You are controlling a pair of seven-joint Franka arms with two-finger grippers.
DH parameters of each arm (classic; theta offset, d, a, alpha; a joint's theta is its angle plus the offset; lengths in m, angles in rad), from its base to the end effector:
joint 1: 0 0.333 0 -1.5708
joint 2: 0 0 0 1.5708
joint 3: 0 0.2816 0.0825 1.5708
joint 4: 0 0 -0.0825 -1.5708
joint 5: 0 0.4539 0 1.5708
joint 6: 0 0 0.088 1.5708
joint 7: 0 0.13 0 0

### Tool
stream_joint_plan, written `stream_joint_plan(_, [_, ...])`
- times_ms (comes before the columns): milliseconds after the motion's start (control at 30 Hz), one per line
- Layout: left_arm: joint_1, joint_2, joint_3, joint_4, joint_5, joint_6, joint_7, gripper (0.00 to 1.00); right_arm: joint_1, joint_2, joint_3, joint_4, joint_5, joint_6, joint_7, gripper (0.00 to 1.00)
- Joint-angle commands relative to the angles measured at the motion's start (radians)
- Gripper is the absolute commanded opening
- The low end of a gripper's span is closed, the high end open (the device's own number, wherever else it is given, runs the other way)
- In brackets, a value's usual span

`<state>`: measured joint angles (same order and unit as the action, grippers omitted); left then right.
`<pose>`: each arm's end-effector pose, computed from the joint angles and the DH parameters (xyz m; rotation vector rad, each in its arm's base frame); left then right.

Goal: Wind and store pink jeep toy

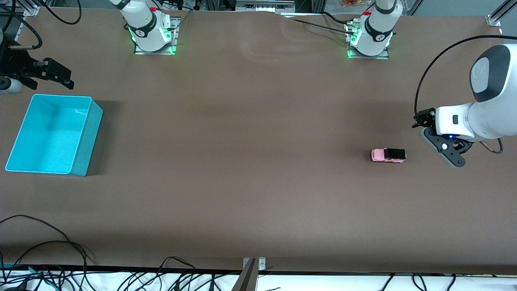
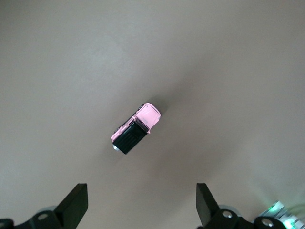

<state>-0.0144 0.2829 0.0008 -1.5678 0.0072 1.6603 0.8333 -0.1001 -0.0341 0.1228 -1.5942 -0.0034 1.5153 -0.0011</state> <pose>0.6786 -0.0084 0.3900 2.7893 -1.2594 -0.2725 0.6078 0.0143 0.5706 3.1325 0.0368 -0.0705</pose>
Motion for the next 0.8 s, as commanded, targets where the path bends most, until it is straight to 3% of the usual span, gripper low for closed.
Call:
stream_joint_plan(0, [0.028, 0.062, 0.002, 0.020, -0.024, 0.013, 0.206, 1.00, 0.002, 0.010, 0.001, 0.025, 0.006, -0.009, 0.012, 1.00])
stream_joint_plan(300, [0.037, 0.156, 0.002, -0.009, -0.013, 0.076, 0.464, 1.00, 0.002, 0.010, 0.001, 0.025, 0.006, -0.009, 0.013, 1.00])
stream_joint_plan(767, [0.036, 0.193, 0.002, -0.234, -0.013, 0.381, 0.742, 1.00, 0.000, 0.010, 0.001, 0.025, 0.006, -0.009, 0.013, 1.00])
